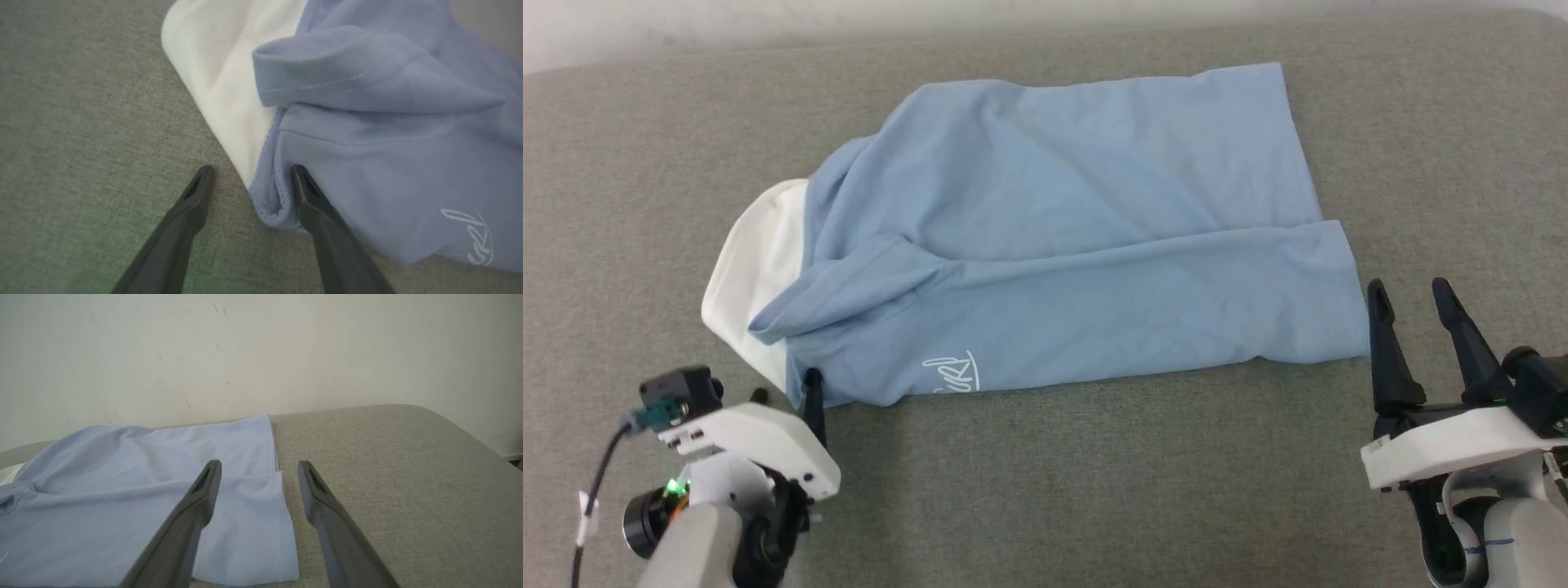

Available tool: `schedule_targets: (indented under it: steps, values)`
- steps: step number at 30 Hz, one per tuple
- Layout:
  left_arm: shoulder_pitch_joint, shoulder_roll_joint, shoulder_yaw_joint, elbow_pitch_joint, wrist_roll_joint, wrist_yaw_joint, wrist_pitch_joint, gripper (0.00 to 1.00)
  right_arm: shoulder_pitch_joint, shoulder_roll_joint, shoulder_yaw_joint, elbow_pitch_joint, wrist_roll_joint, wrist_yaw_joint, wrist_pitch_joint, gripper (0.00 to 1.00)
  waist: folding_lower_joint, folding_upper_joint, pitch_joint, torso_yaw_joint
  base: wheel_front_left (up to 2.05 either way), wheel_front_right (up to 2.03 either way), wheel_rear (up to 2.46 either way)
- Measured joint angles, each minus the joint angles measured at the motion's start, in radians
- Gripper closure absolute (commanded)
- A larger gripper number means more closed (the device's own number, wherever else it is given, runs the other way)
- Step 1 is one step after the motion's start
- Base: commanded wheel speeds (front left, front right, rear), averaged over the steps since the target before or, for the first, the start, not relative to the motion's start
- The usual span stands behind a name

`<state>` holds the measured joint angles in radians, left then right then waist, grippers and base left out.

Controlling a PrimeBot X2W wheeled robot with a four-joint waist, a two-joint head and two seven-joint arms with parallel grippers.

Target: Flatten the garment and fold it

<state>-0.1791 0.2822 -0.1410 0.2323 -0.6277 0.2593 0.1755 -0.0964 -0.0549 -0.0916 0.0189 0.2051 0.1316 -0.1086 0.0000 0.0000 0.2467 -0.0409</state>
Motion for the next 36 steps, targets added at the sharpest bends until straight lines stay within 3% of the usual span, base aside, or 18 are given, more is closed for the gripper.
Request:
schedule_targets:
  steps: [4, 5, 6, 11, 14, 18, 25, 26, 27, 30, 36]
  values:
    - [-0.028, 0.024, -0.004, -0.002, -0.038, 0.000, 0.119, 0.02, -0.002, 0.000, 0.011, 0.008, -0.014, 0.000, 0.003, 0.00, -0.0001, 0.0000, 0.008, -0.013, 0.00, 0.00, 0.00]
    - [-0.031, 0.033, -0.006, -0.010, -0.042, 0.000, 0.139, 0.65, -0.002, 0.000, 0.015, 0.010, -0.023, 0.000, 0.003, 0.00, -0.0001, 0.0000, 0.010, -0.014, 0.00, 0.00, 0.00]
    - [-0.031, 0.040, -0.007, -0.019, -0.042, -0.002, 0.148, 1.00, -0.002, 0.000, 0.018, 0.013, -0.030, 0.000, 0.007, 0.00, -0.0001, 0.0000, 0.012, -0.015, 0.00, 0.00, 0.00]
    - [-0.027, 0.036, -0.019, -0.049, -0.040, -0.012, 0.121, 1.00, -0.017, 0.002, -0.009, 0.054, -0.060, 0.000, 0.078, 0.00, 0.0001, 0.0000, 0.016, -0.010, 0.00, 0.00, 0.00]
    - [-0.026, 0.030, -0.028, -0.055, -0.035, -0.015, 0.092, 1.00, -0.053, 0.001, -0.044, 0.098, -0.069, 0.000, 0.179, 0.00, 0.0001, 0.0000, 0.018, 0.002, 0.00, 0.00, 0.00]
    - [-0.026, 0.018, -0.047, -0.058, -0.025, -0.039, 0.055, 1.00, -0.125, 0.002, -0.071, 0.178, -0.086, 0.000, 0.447, 0.00, 0.0001, 0.0000, 0.025, 0.025, 0.00, 0.00, 0.00]
    - [-0.035, 0.007, -0.067, -0.054, -0.001, -0.064, 0.000, 1.00, -0.221, 0.002, -0.100, 0.186, -0.132, 0.000, 0.814, 0.00, 0.0001, 0.0000, 0.046, 0.052, 0.00, 0.00, 0.00]
    - [-0.036, 0.007, -0.070, -0.053, 0.006, -0.065, -0.011, 1.00, -0.230, 0.002, -0.105, 0.181, -0.132, 0.000, 0.857, 0.58, 0.0001, 0.0000, 0.049, 0.055, 0.00, 0.00, 0.00]
    - [-0.039, 0.007, -0.074, -0.052, 0.011, -0.066, -0.023, 1.00, -0.235, 0.002, -0.108, 0.172, -0.132, 0.000, 0.892, 0.98, 0.0001, 0.0000, 0.051, 0.059, 0.00, 0.00, 0.00]
    - [-0.053, 0.008, -0.080, -0.051, 0.037, -0.077, -0.083, 1.00, -0.235, 0.002, -0.116, 0.131, -0.121, 0.000, 0.956, 1.00, 0.0001, 0.0000, 0.054, 0.068, 0.00, 0.00, 0.00]
    - [-0.062, 0.014, -0.076, -0.078, 0.104, -0.077, -0.241, 1.00, -0.199, 0.003, -0.131, -0.011, -0.074, 0.000, 0.843, 1.00, 0.0001, 0.0000, 0.025, 0.077, 0.00, 0.00, 0.00]
